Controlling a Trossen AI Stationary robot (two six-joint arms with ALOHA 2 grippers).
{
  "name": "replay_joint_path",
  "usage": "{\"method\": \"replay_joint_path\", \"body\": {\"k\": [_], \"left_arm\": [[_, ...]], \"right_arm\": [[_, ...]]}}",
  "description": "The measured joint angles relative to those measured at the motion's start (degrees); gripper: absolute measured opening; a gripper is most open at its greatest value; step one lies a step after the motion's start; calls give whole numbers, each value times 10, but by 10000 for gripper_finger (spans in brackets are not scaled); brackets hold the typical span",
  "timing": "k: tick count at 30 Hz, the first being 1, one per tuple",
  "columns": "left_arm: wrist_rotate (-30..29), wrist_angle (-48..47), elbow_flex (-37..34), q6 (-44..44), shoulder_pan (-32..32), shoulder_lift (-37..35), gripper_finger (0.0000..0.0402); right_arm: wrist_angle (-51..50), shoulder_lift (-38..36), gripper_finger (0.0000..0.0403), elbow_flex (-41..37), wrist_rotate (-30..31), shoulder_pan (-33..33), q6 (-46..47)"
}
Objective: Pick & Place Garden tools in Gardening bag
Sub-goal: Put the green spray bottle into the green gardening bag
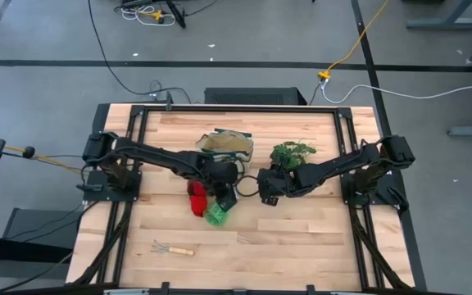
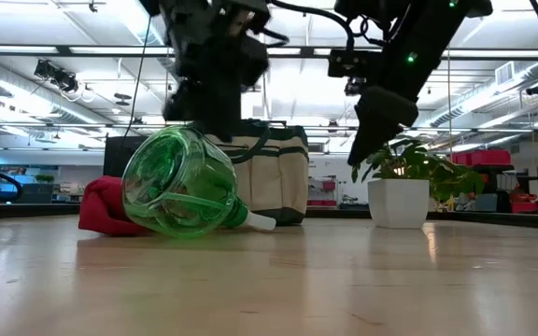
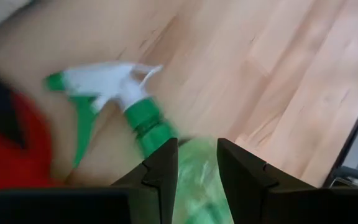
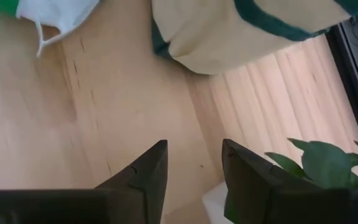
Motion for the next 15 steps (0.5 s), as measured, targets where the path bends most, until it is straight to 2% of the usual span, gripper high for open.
{"method": "replay_joint_path", "body": {"k": [8, 15], "left_arm": [[8, 19, 0, 3, 0, 31, 119], [3, 23, 0, 4, 0, 39, 119]], "right_arm": [[-34, -1, 155, 0, 16, 0, 2], [-99, -14, 155, 0, 56, 0, 30]]}}
